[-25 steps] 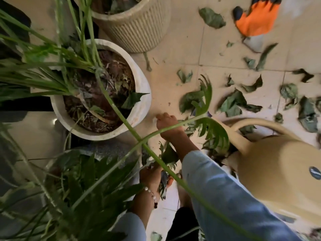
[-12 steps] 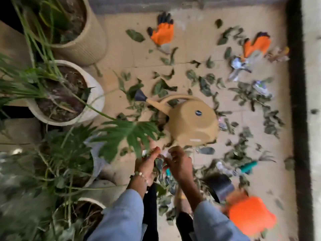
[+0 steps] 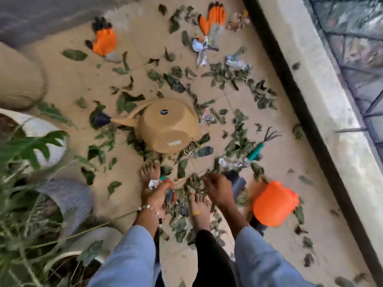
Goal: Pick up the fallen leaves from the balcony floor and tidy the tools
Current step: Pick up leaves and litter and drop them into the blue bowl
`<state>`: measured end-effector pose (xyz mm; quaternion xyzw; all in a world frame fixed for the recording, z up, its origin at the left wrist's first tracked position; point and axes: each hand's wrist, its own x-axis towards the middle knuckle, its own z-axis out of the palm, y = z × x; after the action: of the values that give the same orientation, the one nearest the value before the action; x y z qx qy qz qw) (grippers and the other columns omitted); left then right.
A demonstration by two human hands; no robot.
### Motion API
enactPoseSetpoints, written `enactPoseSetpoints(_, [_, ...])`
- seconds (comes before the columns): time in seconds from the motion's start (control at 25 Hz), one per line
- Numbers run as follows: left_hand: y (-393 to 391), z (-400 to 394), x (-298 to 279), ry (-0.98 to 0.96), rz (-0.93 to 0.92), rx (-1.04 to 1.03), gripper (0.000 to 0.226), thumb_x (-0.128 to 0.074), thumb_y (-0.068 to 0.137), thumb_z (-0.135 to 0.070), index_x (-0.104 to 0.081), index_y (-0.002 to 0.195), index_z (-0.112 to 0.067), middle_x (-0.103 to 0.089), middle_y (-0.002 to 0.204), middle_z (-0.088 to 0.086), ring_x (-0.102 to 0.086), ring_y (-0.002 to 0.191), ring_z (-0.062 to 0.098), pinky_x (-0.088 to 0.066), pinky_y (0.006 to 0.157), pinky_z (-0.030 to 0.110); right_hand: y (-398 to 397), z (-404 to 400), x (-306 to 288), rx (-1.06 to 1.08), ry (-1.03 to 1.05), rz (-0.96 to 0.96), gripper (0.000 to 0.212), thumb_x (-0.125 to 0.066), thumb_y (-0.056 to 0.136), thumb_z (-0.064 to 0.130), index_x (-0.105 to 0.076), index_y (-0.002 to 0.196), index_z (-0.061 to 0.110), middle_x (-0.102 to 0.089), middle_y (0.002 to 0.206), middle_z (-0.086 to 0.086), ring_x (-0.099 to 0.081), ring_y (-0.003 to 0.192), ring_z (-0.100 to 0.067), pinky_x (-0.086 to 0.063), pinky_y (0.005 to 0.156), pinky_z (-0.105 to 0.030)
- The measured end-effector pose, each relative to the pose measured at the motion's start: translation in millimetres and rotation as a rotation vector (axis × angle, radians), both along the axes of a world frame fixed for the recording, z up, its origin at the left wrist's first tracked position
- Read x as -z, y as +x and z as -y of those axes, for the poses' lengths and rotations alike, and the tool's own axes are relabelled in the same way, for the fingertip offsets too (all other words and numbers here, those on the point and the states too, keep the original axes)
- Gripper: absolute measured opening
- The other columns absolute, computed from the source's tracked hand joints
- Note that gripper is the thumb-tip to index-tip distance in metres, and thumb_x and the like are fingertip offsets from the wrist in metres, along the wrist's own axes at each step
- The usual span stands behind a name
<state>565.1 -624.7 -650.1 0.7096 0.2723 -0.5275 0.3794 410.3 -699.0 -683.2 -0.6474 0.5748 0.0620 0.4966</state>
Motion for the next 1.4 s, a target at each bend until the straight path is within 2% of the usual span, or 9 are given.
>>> enactPoseSetpoints(0.24, [32,17,81,0.119,0.064,0.309,0.023,-0.068,0.087,-0.006,-0.057,0.067,-0.007,-0.053,0.059,0.008,-0.047,0.049,0.016,-0.036,0.031,0.013,6,21,143,-0.426,0.128,-0.261,0.036,-0.052,0.090,0.020,-0.058,0.125,0.016,-0.048,0.133,-0.017,-0.045,0.124,-0.037,-0.038,0.102,-0.037])
enactPoseSetpoints(0.4, [44,33,137,0.132,-0.076,0.420,0.022,-0.067,0.084,0.004,-0.052,0.070,-0.002,-0.054,0.050,0.011,-0.049,0.039,0.018,-0.044,0.036,0.019,60,22,209,-0.382,0.169,-0.335,0.044,-0.047,0.093,0.018,-0.046,0.137,0.022,-0.005,0.159,-0.007,-0.012,0.141,-0.039,-0.032,0.109,-0.052])
enactPoseSetpoints(0.56, [43,46,158,0.083,-0.104,0.601,0.023,-0.067,0.082,0.010,-0.056,0.068,-0.004,-0.058,0.047,0.007,-0.054,0.039,0.017,-0.037,0.035,0.015,84,16,234,-0.167,0.099,-0.321,0.043,-0.045,0.092,0.010,-0.043,0.134,0.003,-0.028,0.150,-0.012,-0.029,0.133,-0.037,-0.038,0.102,-0.050])
enactPoseSetpoints(0.8, [44,53,119,0.017,0.092,0.992,0.024,-0.083,0.071,-0.006,-0.069,0.091,-0.004,-0.064,0.072,0.009,-0.055,0.056,0.018,-0.043,0.044,0.018,50,9,152,0.362,-0.138,-0.169,0.013,-0.059,0.085,0.007,-0.070,0.091,0.004,-0.070,0.093,-0.014,-0.064,0.088,-0.031,-0.048,0.077,-0.034])
enactPoseSetpoints(0.96, [38,87,73,-0.110,0.203,1.153,0.028,-0.087,0.066,-0.016,-0.066,0.084,-0.019,-0.068,0.081,-0.001,-0.063,0.076,0.020,-0.055,0.077,0.033,38,25,81,0.696,-0.078,-0.070,0.005,-0.069,0.081,0.005,-0.068,0.085,0.009,-0.071,0.082,-0.005,-0.067,0.078,-0.019,-0.055,0.076,-0.036])
enactPoseSetpoints(1.08, [42,117,44,-0.339,0.358,1.441,0.065,-0.087,0.063,-0.016,-0.062,0.121,-0.032,-0.060,0.113,-0.007,-0.061,0.101,0.012,-0.051,0.091,0.028,39,44,16,0.683,0.122,0.228,0.012,-0.074,0.079,0.005,-0.068,0.081,0.015,-0.070,0.077,-0.001,-0.068,0.072,-0.015,-0.056,0.072,-0.034])
enactPoseSetpoints(1.2, [42,142,18,-0.612,0.122,1.717,0.088,-0.085,0.064,-0.005,-0.047,0.134,-0.042,-0.048,0.138,-0.008,-0.049,0.122,0.006,-0.041,0.101,0.022,28,56,-59,0.693,0.281,0.676,0.014,-0.073,0.076,-0.004,-0.068,0.082,0.009,-0.070,0.078,-0.005,-0.067,0.073,-0.019,-0.055,0.073,-0.032])
enactPoseSetpoints(1.32, [22,154,-1,-0.586,-0.029,1.769,0.032,-0.084,0.069,-0.009,-0.071,0.095,-0.023,-0.071,0.089,-0.006,-0.064,0.085,0.010,-0.054,0.080,0.029,1,61,-101,0.879,0.331,0.977,0.015,-0.067,0.077,-0.008,-0.066,0.088,0.001,-0.069,0.077,-0.010,-0.065,0.067,-0.018,-0.054,0.065,-0.026])
enactPoseSetpoints(1.4, [8,161,-7,-0.519,0.019,1.607,0.027,-0.084,0.071,-0.017,-0.059,0.064,-0.017,-0.059,0.054,-0.010,-0.052,0.054,0.009,-0.047,0.053,0.025,-21,63,-87,1.075,0.277,0.859,0.017,-0.066,0.080,-0.005,-0.066,0.095,0.003,-0.069,0.080,-0.008,-0.064,0.070,-0.015,-0.052,0.065,-0.025])
